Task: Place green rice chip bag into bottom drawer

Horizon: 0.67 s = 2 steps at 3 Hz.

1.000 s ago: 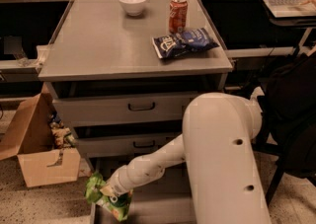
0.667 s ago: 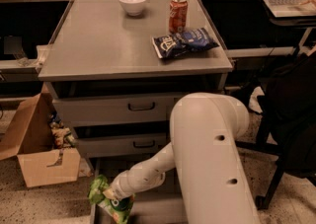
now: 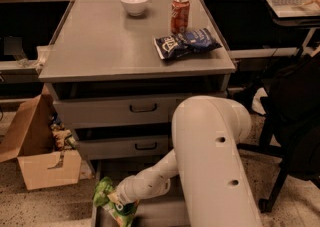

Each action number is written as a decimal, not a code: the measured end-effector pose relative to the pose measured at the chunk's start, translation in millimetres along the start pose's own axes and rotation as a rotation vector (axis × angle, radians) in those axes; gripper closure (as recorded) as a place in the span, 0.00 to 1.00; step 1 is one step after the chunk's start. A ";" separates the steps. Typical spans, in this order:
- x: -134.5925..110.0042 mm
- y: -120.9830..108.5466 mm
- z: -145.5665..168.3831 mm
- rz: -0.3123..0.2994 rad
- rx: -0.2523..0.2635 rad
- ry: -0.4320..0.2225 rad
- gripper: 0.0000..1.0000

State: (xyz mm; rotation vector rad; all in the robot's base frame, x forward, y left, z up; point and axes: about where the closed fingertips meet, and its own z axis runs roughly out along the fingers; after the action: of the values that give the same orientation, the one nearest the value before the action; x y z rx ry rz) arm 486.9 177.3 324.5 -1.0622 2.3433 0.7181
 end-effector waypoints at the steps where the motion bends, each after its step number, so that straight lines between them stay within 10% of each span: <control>1: -4.2 -1.3 -8.2 0.007 0.000 -0.051 0.03; 2: -7.6 -2.2 -13.7 0.005 -0.010 -0.083 0.00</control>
Offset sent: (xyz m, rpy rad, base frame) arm 0.0068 -0.0111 0.0225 0.1065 -0.0564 -0.0255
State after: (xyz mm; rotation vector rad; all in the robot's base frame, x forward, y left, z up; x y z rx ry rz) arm 490.4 171.5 338.8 -1.0114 2.2751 0.7620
